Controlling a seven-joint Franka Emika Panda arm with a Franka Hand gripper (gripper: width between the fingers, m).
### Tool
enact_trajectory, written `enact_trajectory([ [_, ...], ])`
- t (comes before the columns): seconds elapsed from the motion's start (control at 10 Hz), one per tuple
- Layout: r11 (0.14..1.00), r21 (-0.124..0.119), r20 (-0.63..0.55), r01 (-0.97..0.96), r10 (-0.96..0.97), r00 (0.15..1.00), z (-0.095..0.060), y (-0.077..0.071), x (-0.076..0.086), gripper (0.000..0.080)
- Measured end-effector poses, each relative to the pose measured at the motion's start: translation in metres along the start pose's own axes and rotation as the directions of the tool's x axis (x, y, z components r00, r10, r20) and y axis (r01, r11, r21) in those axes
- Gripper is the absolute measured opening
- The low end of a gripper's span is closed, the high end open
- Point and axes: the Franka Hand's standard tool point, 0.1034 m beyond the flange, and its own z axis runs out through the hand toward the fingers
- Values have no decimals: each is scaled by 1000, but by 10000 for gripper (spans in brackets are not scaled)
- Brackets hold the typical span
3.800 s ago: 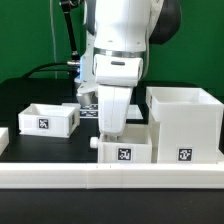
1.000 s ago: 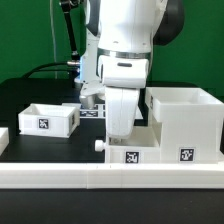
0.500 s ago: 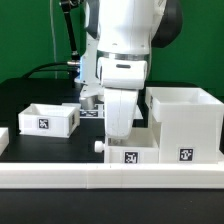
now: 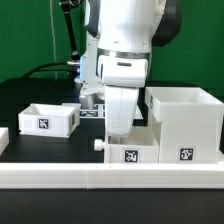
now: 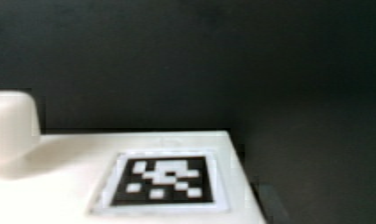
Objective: Assemble drawer
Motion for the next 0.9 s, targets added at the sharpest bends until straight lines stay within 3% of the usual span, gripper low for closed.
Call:
enact_trajectory([
  [0.9,1000,0,0,4,-4,1000,-2,0,0,42],
])
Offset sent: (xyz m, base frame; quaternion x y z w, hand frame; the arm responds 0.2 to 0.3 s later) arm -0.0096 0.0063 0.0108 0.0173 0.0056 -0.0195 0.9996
